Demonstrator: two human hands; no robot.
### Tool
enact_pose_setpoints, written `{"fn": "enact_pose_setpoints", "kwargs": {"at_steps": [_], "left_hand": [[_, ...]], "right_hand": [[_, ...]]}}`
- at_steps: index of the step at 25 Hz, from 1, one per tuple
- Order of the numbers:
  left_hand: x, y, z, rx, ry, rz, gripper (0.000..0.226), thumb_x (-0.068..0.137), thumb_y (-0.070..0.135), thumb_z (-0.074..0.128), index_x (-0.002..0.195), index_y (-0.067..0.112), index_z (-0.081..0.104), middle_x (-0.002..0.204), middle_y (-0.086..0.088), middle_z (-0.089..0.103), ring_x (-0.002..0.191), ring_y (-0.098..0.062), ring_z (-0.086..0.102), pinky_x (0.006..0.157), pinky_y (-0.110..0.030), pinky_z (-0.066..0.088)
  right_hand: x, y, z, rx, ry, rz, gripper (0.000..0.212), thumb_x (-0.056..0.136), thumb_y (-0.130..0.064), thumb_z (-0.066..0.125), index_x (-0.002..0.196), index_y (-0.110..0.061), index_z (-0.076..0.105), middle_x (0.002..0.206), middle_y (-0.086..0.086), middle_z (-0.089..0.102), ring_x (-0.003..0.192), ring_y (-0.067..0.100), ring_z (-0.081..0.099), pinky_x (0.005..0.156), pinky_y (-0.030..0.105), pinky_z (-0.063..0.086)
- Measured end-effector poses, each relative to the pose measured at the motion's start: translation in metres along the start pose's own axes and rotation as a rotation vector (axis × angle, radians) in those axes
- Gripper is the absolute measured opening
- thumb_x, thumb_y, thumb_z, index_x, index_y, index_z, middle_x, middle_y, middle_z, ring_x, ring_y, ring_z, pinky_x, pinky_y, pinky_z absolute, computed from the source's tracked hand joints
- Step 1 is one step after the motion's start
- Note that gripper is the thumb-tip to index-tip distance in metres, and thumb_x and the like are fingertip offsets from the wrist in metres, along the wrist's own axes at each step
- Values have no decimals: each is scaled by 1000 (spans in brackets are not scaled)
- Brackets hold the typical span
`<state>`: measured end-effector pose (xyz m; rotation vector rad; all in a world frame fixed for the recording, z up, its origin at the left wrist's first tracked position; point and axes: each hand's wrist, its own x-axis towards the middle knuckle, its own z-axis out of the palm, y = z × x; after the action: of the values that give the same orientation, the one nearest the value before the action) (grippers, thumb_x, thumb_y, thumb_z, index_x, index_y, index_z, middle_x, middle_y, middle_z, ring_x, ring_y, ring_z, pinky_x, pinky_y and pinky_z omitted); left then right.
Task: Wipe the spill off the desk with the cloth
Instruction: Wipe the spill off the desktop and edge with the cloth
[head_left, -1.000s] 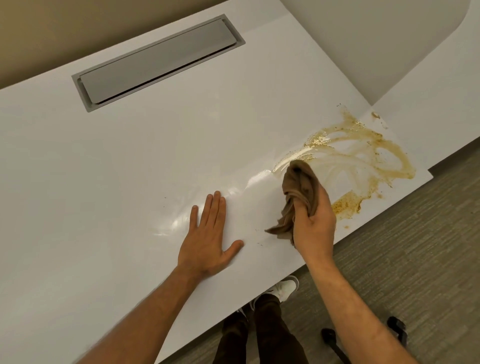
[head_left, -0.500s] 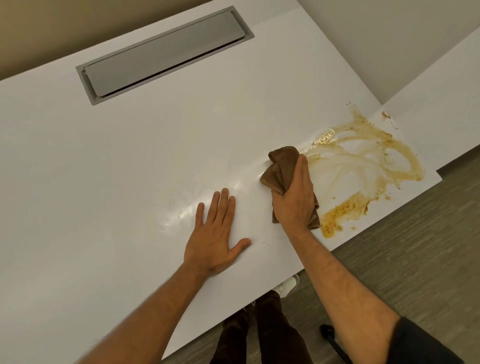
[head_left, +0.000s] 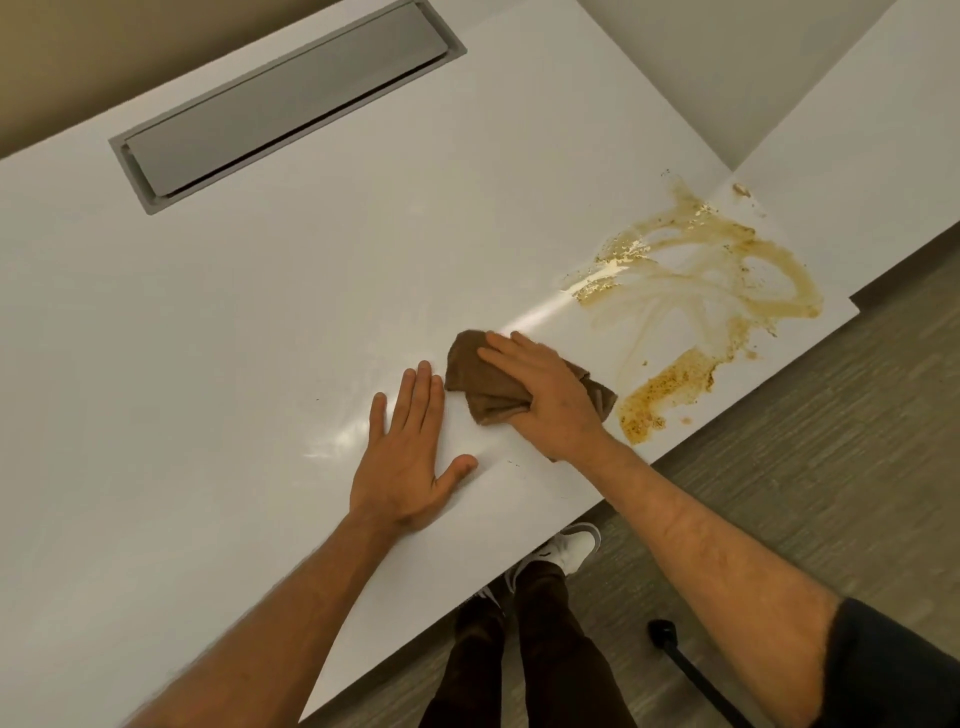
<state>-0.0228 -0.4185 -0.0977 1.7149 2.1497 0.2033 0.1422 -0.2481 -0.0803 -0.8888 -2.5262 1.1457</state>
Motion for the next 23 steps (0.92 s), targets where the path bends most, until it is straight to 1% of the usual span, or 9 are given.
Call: {"fn": "enact_pose_setpoints", "kwargs": {"at_steps": [6,8,11,13,15,17,19,21,23], "left_hand": [[-3,0,-4,-2,-19,15,104,94,83,10,167,11,-6,176,-7,-17,163,-22,-15,130,-49,-11],[-2,1,-4,14,-33,9,105,94,83,10,167,11,-8,175,-7,-18,163,-23,-15,131,-51,-9],[-1,0,-6,33,-44,1,104,95,83,11,167,11,-10,175,-7,-20,163,-24,-16,131,-54,-6],[-1,1,-7,37,-50,-5,104,95,82,12,167,10,-10,175,-7,-21,162,-24,-16,131,-55,-4],[-1,3,-7,38,-45,-8,104,96,82,14,167,11,-11,175,-6,-21,162,-24,-16,131,-56,-2],[0,2,-6,33,-44,-16,104,96,83,14,167,11,-11,175,-5,-22,162,-24,-16,131,-56,-1],[-1,2,-5,34,-48,-17,103,96,83,14,167,12,-11,175,-5,-22,162,-23,-17,130,-56,-1],[-2,2,-5,34,-51,-17,103,97,82,14,167,11,-11,175,-5,-22,162,-23,-17,131,-56,-2],[-1,2,-8,13,-44,-11,103,97,82,14,167,10,-11,175,-5,-21,162,-22,-18,131,-53,-6]], "right_hand": [[-80,-1,16,4,92,3,57,80,-16,79,133,-30,66,147,-19,52,145,19,45,118,43,37],[-107,-4,18,13,121,-3,56,77,-15,80,129,-30,68,146,-17,55,142,18,50,117,41,40],[-135,-6,12,17,133,-7,43,75,-17,76,117,-26,76,136,-12,65,133,17,59,110,41,50],[-146,-9,1,66,153,125,44,71,-9,77,112,-27,79,128,-11,71,124,13,65,101,44,57],[-149,-17,-14,271,209,359,59,68,2,74,111,-38,77,120,-16,74,113,8,70,92,40,61],[-137,-26,-32,497,315,513,62,73,4,80,112,-44,75,111,-12,76,101,10,74,85,36,64],[-107,-36,-48,570,453,559,43,79,-19,83,113,-44,73,106,-11,76,94,13,75,81,33,64],[-67,-39,-52,501,537,577,34,80,-41,75,114,-44,69,102,-16,74,93,4,72,83,31,62],[-28,-37,-46,427,577,555,40,90,-34,70,130,-38,62,114,-18,70,104,0,67,94,33,58]]}}
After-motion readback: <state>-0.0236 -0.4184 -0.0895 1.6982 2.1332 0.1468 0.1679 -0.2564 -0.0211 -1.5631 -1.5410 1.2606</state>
